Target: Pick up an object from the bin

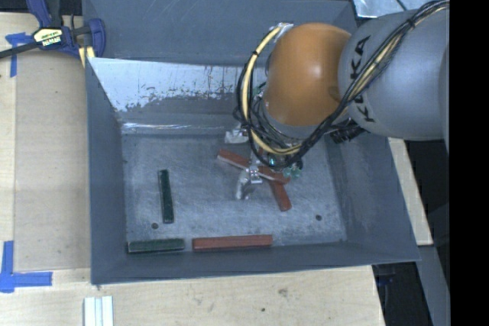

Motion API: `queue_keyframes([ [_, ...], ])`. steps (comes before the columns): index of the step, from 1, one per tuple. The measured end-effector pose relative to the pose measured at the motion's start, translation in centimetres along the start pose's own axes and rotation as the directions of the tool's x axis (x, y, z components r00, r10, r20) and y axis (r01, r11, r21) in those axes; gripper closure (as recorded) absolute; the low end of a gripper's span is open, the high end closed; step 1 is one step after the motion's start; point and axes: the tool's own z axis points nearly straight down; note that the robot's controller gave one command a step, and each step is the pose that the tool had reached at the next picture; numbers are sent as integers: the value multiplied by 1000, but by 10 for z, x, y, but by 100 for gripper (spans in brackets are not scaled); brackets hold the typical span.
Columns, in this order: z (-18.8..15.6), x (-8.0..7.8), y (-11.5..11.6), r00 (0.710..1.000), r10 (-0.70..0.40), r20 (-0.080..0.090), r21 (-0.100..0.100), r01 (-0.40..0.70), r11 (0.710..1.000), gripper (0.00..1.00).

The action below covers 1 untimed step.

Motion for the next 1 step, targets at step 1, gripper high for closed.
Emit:
queue_keyframes([
  [1,-4,-2,0,1000,2,8,-1,-2,1000,0],
])
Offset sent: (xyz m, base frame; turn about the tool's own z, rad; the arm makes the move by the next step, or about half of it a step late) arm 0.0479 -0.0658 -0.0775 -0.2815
